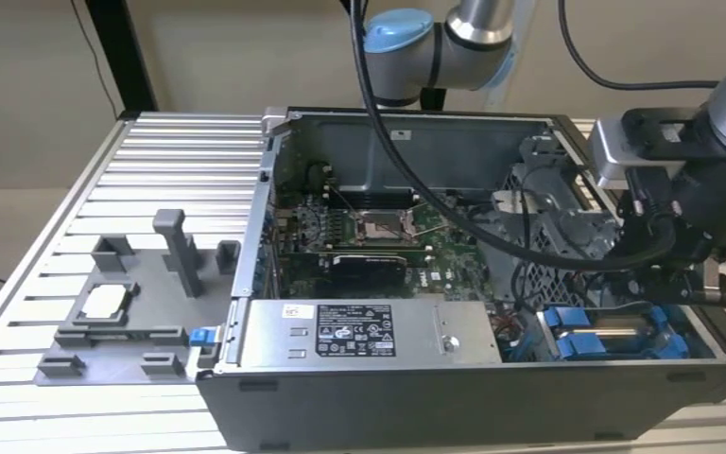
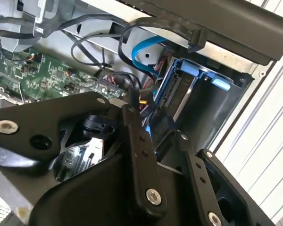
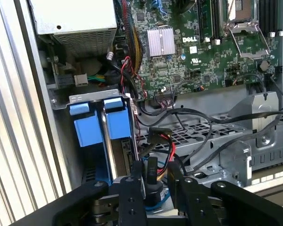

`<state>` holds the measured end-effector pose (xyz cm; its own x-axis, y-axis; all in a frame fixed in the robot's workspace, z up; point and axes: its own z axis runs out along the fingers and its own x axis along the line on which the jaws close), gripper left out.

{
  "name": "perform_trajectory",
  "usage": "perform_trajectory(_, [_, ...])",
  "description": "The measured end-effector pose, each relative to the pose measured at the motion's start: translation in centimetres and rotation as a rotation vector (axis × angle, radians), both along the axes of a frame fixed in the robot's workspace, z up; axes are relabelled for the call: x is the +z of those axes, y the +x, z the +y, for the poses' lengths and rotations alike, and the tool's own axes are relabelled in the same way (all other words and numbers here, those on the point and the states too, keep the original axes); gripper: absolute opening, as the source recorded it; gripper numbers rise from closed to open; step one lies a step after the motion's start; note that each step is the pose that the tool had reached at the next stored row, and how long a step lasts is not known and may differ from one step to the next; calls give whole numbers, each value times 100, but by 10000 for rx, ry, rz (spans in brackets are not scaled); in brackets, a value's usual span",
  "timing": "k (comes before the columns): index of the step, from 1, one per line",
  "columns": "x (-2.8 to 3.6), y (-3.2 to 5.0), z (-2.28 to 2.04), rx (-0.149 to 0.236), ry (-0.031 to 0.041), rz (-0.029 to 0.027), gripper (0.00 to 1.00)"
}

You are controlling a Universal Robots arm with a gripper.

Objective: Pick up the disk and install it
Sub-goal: 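Insert the first disk wire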

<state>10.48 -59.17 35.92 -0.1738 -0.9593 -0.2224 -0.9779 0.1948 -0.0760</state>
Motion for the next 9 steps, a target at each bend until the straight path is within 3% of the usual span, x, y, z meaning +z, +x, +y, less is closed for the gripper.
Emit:
perform_trajectory(6, [3, 0, 12, 1, 0, 2, 0])
perform_trajectory(8, [22, 0, 17, -1, -84, 30, 0])
perform_trajectory(9, [23, 0, 17, 0, -172, 58, 0])
